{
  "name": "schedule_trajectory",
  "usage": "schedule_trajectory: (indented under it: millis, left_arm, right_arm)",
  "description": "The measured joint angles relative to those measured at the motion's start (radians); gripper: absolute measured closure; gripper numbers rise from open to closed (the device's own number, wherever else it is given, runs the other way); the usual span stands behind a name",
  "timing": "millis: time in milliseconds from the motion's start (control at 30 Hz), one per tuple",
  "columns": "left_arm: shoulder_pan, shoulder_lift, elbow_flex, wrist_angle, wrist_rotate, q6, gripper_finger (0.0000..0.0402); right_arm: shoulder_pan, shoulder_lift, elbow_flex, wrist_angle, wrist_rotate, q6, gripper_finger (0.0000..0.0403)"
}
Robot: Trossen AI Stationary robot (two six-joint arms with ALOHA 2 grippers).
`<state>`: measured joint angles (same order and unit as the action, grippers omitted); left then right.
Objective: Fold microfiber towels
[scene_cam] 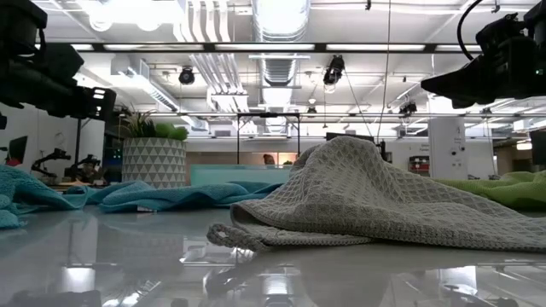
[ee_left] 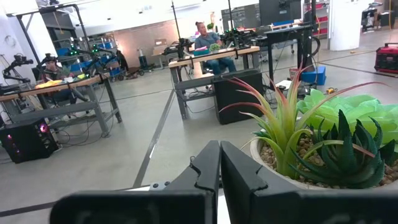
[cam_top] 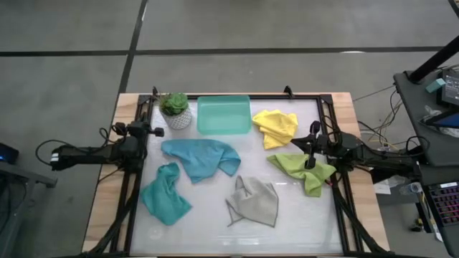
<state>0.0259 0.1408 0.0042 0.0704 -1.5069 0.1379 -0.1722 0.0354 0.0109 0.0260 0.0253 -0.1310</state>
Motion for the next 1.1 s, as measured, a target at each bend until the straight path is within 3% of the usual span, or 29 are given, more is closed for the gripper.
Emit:
schedule_trajectory:
  millis: [400, 433, 500, 533, 600, 1100]
  left_arm:
    - [0.0, 0.0, 0.0, 0.0, 0.0, 0.0, 0.0402]
    - [0.0, 0.0, 0.0, 0.0, 0.0, 0.0, 0.0402]
    - [0.0, 0.0, 0.0, 0.0, 0.0, 0.0, 0.0402]
    - [0.0, 0.0, 0.0, 0.0, 0.0, 0.0, 0.0402]
    - [0.0, 0.0, 0.0, 0.0, 0.0, 0.0, 0.0402]
    - [0.0, 0.001, 0.0, 0.0, 0.0, 0.0, 0.0402]
  right_arm:
    - [0.0, 0.0, 0.0, 0.001, 0.0, 0.034, 0.0394]
    - [0.001, 0.0, 0.0, 0.0, -0.008, 0.151, 0.0394]
    - [0.002, 0.0, 0.0, 0.001, -0.064, 0.613, 0.0394]
    - [0.001, 0.0, 0.0, 0.002, -0.064, 0.742, 0.0394]
    - [-0.004, 0.0, 0.0, 0.013, -0.025, 0.834, 0.0394]
    - [-0.003, 0.0, 0.0, 0.015, -0.022, 0.828, 0.0394]
